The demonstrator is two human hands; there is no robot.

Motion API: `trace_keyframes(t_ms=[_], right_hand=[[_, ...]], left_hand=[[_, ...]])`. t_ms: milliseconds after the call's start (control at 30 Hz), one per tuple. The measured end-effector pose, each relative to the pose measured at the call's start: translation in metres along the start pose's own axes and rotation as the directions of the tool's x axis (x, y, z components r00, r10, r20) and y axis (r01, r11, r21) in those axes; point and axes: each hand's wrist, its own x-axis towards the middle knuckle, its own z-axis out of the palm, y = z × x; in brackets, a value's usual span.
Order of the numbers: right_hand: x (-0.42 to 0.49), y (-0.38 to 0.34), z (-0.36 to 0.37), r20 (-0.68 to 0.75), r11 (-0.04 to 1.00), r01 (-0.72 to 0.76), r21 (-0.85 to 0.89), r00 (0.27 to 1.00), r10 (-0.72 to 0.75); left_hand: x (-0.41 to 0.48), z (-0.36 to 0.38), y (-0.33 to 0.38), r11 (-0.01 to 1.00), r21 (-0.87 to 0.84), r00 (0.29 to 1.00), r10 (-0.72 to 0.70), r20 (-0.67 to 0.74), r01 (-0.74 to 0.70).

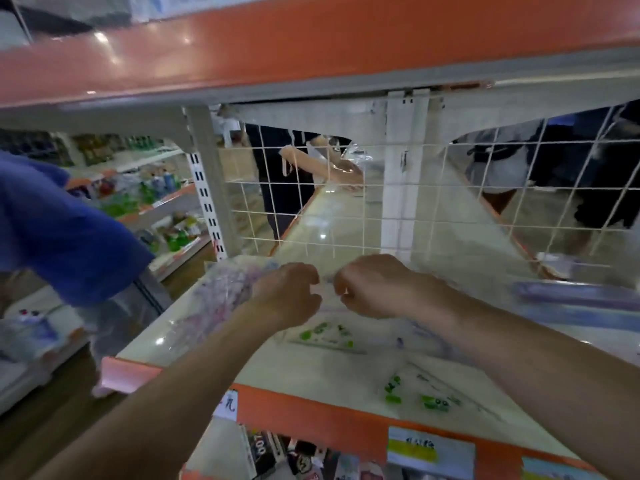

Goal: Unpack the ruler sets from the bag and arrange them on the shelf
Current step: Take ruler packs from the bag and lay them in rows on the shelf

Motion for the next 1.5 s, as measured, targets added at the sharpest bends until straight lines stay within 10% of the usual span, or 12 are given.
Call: trace_keyframes(t_ms=[967,1167,1367,1500], right_hand=[[0.077,-0.076,0.033,0.213,0.963,-0.136,0.233,0.973,0.085],[0.083,-0.063,0.032,0.016,0.659,-0.123,0.742,0.986,0.166],[0.083,-0.077,0.011,0.063,0.316,-0.081,0.945,0.996,0.068],[0.085,-0.08,0.016,0.021,0.655,-0.031,0.755,1.0,0.023]], left_hand=[[-0.048,-0.011,-0.105,0.943,-0.074,0.946,-0.323,0.04,0.325],[-0.044,-0.013,-0.099,0.913,-0.258,0.947,-0.318,0.033,0.316],[-0.043,-0.017,-0.083,0.563,-0.759,0.918,-0.381,0.113,0.327],[-0.045,-0.015,-0.094,0.618,-0.715,0.905,-0.422,0.049,0.326]])
